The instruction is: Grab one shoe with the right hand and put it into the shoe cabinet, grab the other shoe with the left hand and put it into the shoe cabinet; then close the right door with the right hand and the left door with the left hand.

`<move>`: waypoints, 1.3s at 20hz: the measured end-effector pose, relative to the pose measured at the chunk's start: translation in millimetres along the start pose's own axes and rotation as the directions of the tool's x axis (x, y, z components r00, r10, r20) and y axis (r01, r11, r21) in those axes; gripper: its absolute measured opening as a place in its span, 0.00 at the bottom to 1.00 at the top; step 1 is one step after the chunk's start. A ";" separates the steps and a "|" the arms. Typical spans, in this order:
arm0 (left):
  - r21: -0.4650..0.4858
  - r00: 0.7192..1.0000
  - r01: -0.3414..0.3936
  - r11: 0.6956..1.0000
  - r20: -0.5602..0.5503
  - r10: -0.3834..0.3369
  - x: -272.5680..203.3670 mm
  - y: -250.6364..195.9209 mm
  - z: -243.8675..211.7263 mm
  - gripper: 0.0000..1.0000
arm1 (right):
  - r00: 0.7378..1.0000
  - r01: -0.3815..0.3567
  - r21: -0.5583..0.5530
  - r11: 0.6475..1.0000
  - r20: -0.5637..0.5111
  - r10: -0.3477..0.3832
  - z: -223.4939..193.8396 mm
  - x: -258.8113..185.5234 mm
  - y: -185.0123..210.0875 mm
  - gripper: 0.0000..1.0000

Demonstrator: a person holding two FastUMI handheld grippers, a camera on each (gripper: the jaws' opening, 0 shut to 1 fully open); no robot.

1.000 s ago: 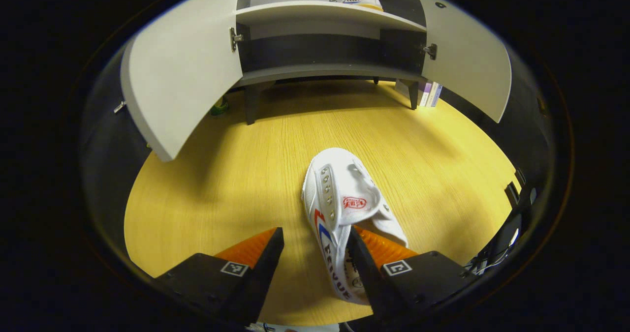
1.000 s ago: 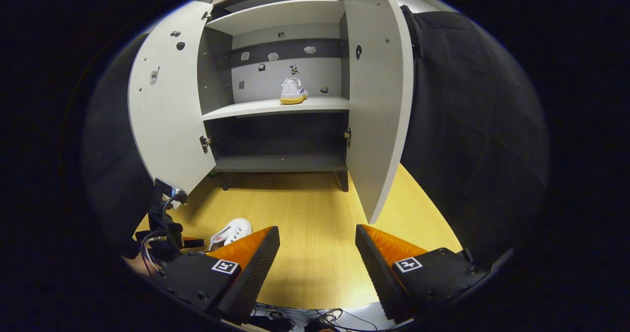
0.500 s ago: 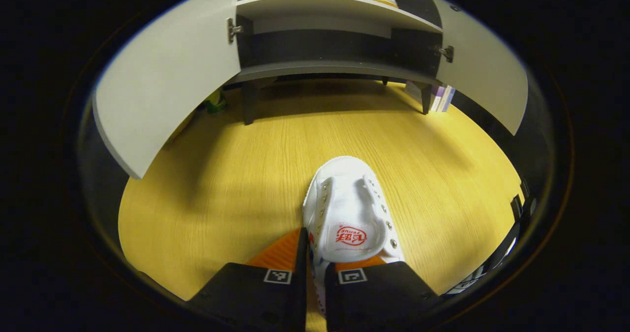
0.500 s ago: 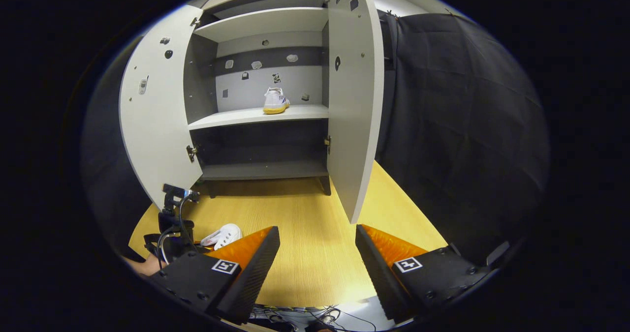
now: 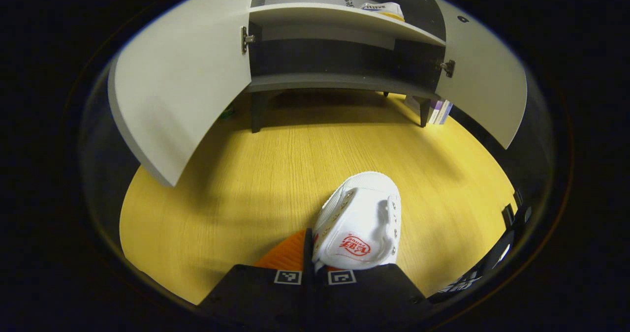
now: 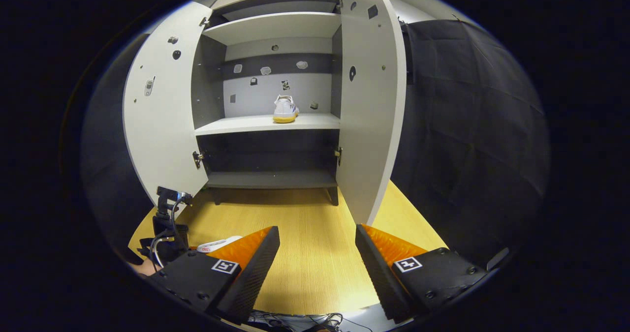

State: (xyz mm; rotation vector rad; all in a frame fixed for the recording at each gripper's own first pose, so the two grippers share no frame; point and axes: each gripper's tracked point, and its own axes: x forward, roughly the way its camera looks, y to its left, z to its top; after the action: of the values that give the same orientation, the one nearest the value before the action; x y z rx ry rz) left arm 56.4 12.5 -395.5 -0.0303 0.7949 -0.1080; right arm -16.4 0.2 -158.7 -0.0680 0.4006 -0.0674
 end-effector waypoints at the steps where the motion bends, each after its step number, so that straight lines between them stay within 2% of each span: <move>1: -0.011 1.000 -0.002 1.000 0.018 0.002 -11.3 -3.8 10.3 0.05 | 1.000 -0.019 -0.009 1.000 0.009 0.020 2.6 5.7 1.1 0.99; 6: -0.068 0.993 -0.006 0.998 0.119 0.014 -69.0 -24.3 78.9 0.05 | 0.994 -0.106 -0.040 0.994 0.033 0.107 15.0 23.3 -3.8 0.98; 10: -0.088 0.976 0.013 0.996 0.217 0.007 -112.9 -42.7 157.0 0.05 | 0.986 -0.153 -0.048 0.987 0.061 0.156 23.3 21.4 -12.7 0.98; 14: -0.093 0.957 -0.016 0.996 0.288 0.042 -138.2 -41.6 243.2 0.05 | 0.979 -0.187 -0.028 0.982 0.074 0.189 26.1 15.4 -23.3 0.98; 16: -0.114 0.949 -0.028 0.993 0.310 0.062 -137.5 -35.6 287.2 0.05 | 0.978 -0.193 -0.011 0.981 0.078 0.193 26.0 16.5 -30.3 0.98; 21: -0.097 0.925 -0.102 0.990 0.358 0.130 -117.4 -13.8 390.4 0.05 | 0.982 -0.178 0.034 0.983 0.071 0.176 28.5 17.2 -49.4 0.99; 26: -0.154 0.946 -0.092 0.984 0.294 0.135 -67.9 -1.1 466.2 0.05 | 0.977 -0.180 0.020 0.983 0.120 0.176 52.3 16.8 -55.4 0.99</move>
State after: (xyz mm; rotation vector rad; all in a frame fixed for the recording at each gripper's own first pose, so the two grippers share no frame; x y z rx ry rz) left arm 341.9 12.4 -20.8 -0.1295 0.4932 0.0618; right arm 16.7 -53.5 -112.8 -0.0058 0.2856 0.1073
